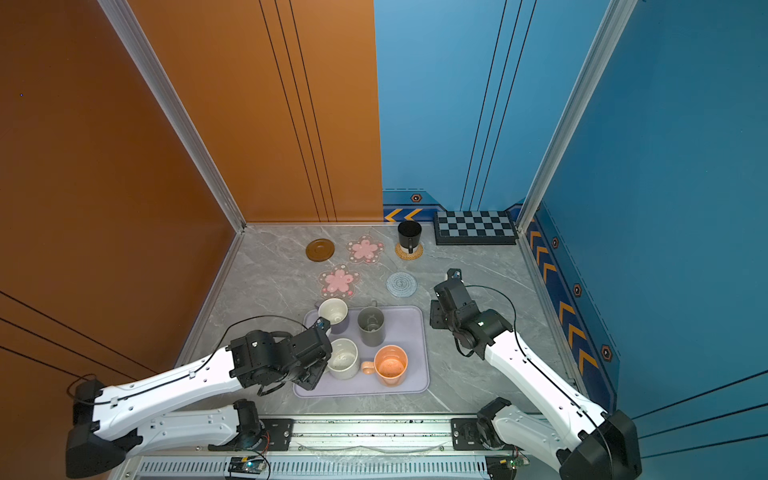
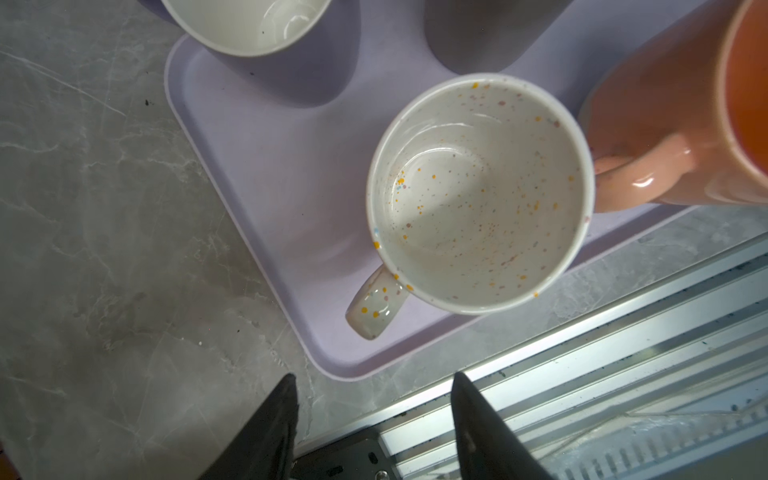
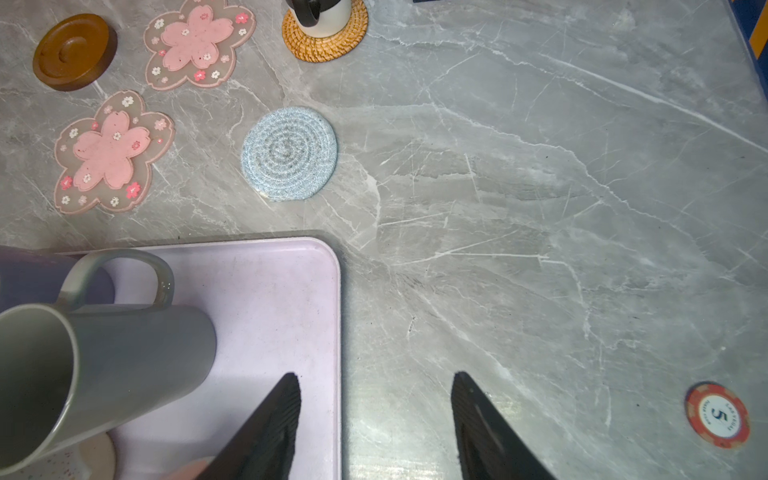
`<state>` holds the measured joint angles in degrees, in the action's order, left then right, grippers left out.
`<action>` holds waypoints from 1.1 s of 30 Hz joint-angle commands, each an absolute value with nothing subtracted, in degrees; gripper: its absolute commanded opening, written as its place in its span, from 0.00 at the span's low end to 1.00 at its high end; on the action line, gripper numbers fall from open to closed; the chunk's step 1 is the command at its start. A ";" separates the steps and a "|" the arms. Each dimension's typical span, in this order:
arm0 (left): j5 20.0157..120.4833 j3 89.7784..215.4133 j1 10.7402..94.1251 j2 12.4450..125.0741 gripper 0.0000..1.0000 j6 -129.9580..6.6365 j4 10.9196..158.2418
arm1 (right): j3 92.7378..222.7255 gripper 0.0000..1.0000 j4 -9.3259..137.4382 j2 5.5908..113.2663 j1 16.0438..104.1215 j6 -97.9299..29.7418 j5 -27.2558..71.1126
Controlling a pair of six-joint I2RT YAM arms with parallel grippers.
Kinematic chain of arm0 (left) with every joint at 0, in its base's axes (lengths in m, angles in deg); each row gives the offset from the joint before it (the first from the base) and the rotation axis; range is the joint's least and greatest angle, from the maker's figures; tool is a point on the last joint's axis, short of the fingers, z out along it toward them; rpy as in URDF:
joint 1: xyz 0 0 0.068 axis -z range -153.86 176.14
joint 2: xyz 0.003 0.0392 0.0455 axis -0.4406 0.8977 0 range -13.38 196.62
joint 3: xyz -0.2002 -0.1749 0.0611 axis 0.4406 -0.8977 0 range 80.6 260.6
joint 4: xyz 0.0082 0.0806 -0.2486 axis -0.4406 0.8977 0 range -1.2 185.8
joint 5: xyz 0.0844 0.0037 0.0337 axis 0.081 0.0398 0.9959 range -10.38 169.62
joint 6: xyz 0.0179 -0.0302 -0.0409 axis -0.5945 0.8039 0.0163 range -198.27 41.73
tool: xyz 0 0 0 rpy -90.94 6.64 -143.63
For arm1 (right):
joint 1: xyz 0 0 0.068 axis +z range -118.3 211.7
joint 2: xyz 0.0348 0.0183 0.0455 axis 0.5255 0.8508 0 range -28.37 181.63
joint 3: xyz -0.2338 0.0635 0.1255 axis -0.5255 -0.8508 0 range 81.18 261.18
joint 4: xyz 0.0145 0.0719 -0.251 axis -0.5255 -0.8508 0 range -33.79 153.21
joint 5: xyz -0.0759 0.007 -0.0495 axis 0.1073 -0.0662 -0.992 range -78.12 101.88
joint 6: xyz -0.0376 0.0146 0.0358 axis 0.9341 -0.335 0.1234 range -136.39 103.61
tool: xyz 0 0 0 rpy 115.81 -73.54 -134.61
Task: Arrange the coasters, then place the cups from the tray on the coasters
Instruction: 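Lower the open left gripper onto the white speckled mug rim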
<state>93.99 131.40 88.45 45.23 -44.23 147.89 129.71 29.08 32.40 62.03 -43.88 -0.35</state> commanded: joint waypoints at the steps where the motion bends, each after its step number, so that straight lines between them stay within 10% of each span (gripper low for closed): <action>1: 91.59 128.91 88.27 43.02 0.60 -44.94 142.79 | 129.23 0.61 30.66 33.84 61.93 -43.99 0.23; 33: 88.77 122.87 89.67 52.45 0.60 -46.63 133.19 | 129.65 0.61 32.27 37.44 61.76 -43.73 1.67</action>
